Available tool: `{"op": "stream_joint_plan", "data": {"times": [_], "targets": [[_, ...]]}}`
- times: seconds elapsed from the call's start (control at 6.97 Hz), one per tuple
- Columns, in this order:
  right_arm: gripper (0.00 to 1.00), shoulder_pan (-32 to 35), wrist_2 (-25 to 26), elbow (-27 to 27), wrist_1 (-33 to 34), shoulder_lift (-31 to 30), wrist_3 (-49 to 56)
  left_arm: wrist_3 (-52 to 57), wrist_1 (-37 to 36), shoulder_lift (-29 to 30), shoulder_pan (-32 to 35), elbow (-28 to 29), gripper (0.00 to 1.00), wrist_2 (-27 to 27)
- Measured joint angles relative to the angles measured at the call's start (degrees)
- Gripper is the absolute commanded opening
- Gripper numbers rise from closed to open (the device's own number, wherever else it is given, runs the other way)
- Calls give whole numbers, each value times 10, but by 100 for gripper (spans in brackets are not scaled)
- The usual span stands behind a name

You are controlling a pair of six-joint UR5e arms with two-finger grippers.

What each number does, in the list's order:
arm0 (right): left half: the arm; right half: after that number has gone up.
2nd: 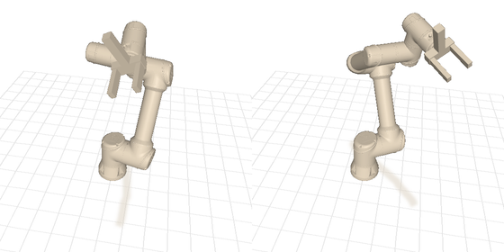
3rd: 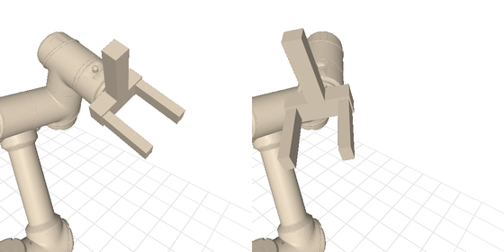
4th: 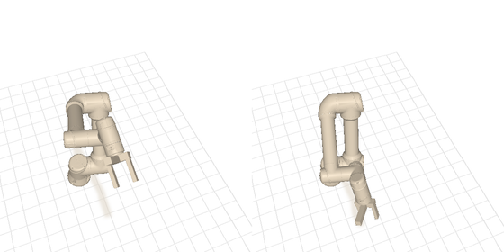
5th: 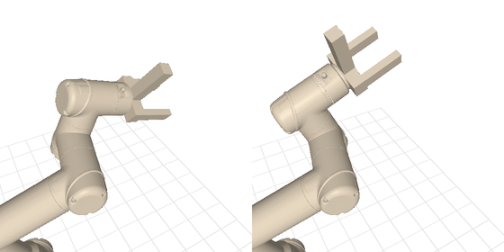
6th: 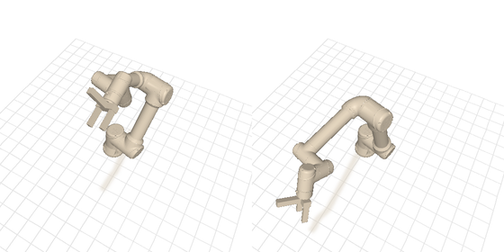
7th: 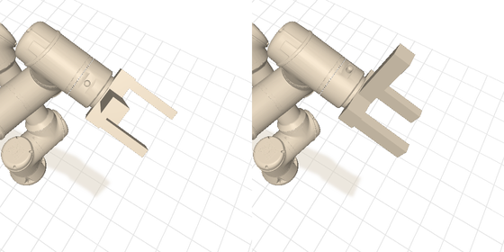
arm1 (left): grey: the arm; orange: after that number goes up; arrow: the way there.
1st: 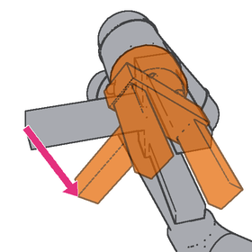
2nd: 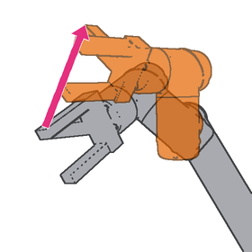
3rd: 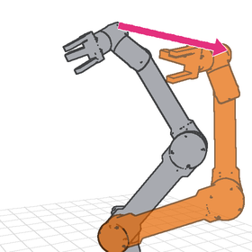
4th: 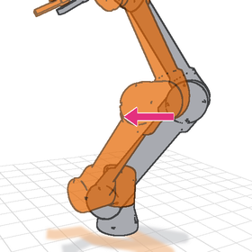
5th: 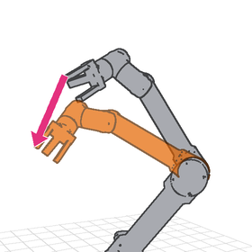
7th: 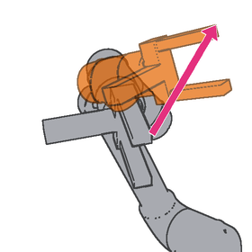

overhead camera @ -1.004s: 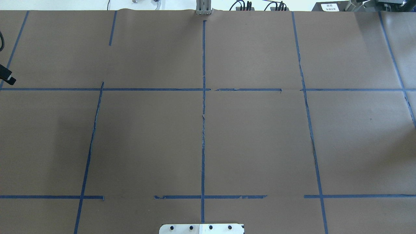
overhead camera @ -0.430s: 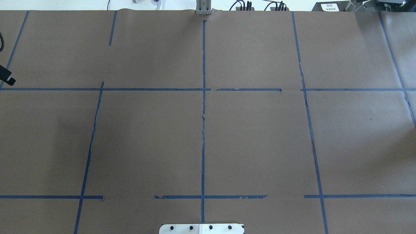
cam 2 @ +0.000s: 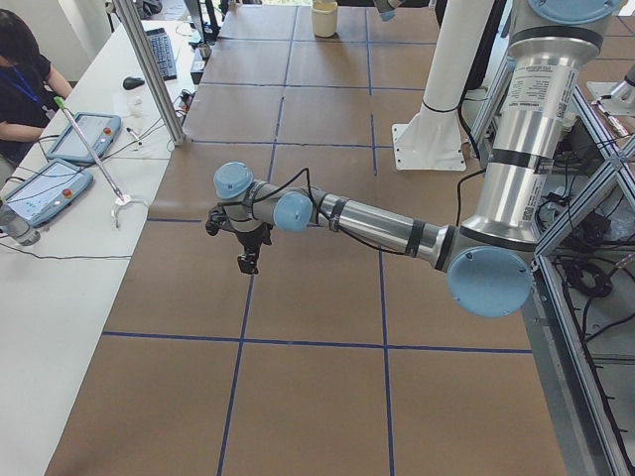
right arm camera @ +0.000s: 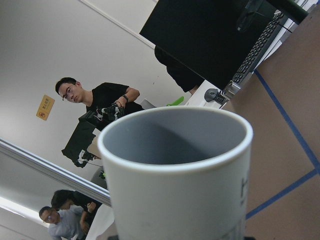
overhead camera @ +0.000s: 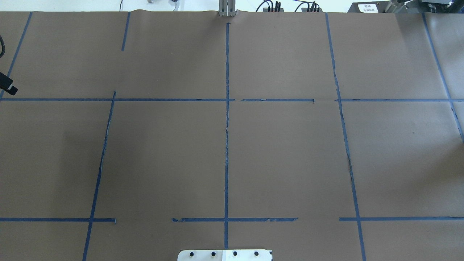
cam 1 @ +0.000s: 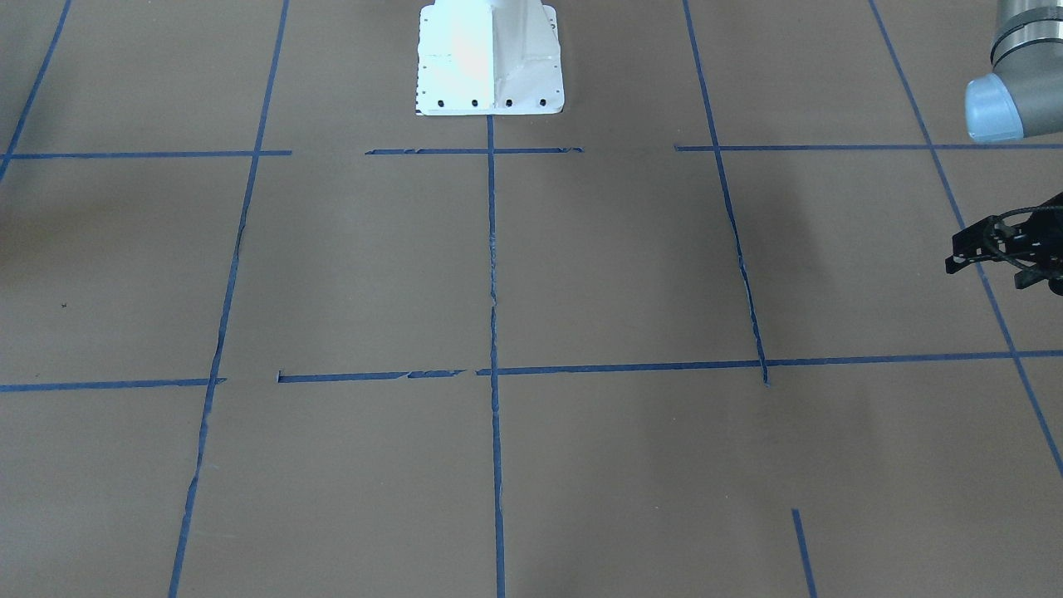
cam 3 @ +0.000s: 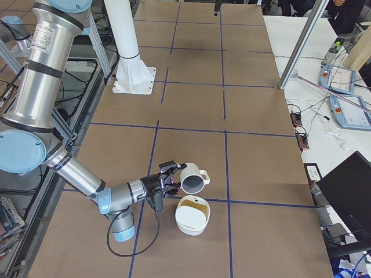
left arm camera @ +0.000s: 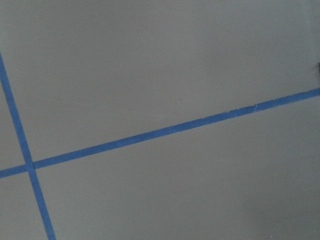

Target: Left arm hands cup to right arm to dump lemon

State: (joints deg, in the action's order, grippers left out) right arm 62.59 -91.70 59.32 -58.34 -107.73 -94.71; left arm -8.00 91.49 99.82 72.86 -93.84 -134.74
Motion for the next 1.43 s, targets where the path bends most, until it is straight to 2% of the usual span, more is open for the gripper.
{"op": "stream_joint_plan", "data": {"times": [0.29, 0.72, 0.86, 1.15, 1.43], "targets": [[2, 16, -40, 32, 64, 0, 159, 0, 0, -1, 0, 0, 100, 0], [2, 114, -178, 106, 233, 19, 445, 0, 0, -1, 0, -2, 100, 0], [2, 128, -199, 132, 285, 31, 539, 0, 0, -1, 0, -4, 100, 0], [1, 126, -215, 154, 367, 86, 674, 1, 1, 2, -1, -16, 100, 1], [4, 89, -213, 180, 483, 172, 698, -34, 0, 22, -8, -29, 100, 2]]}}
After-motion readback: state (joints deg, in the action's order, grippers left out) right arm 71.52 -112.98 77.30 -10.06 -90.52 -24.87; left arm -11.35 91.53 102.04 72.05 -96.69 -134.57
